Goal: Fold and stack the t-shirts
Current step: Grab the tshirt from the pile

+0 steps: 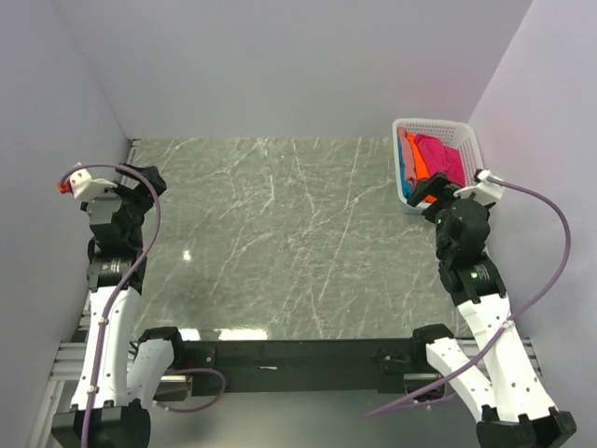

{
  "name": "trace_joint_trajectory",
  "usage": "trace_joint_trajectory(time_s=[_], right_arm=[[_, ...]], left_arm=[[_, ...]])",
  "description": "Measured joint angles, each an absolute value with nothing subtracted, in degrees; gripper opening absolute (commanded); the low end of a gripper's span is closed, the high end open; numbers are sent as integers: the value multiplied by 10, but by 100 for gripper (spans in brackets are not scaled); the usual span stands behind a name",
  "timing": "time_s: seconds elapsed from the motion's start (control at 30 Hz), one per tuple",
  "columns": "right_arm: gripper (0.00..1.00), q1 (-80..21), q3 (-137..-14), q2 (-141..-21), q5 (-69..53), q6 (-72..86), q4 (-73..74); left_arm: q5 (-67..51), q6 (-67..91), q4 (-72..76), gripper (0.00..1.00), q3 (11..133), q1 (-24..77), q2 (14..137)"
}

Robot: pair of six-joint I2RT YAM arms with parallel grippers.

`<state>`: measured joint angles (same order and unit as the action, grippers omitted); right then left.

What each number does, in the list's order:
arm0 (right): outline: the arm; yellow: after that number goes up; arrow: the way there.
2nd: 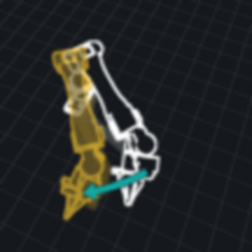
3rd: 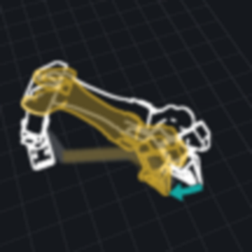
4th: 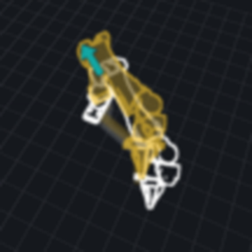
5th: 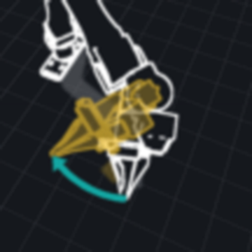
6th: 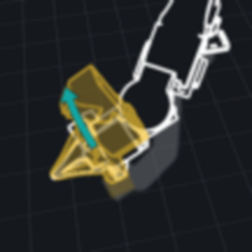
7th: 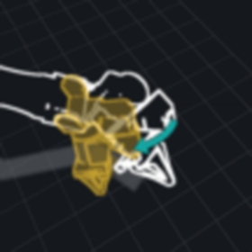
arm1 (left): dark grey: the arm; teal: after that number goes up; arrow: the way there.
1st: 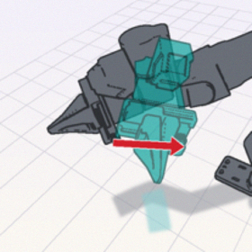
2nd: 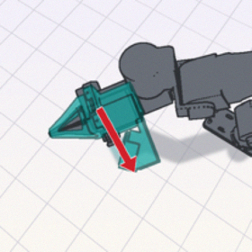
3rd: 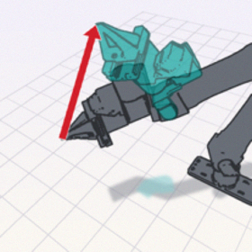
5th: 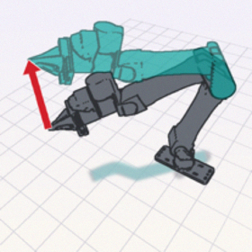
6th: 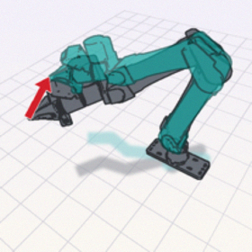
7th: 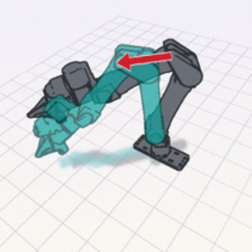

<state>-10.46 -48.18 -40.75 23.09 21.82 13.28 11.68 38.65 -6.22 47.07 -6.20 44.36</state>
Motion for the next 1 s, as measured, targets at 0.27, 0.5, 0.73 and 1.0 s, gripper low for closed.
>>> trace_joint_trajectory(time_s=[0.27, 0.5, 0.73, 1.0], right_arm=[[100, -89, -525, -481, 207, 210, 154], [97, 99, -701, -701, 71, 232, 189], [88, 168, -853, -924, 14, 225, 236], [72, 168, -984, -1093, 8, 227, 271]], left_arm=[[105, 387, -70, 100, 471, -62, 487], [100, 387, -72, 100, 471, -62, 499], [99, 386, -73, 99, 472, -62, 511], [103, 386, -80, 99, 474, -62, 514]])
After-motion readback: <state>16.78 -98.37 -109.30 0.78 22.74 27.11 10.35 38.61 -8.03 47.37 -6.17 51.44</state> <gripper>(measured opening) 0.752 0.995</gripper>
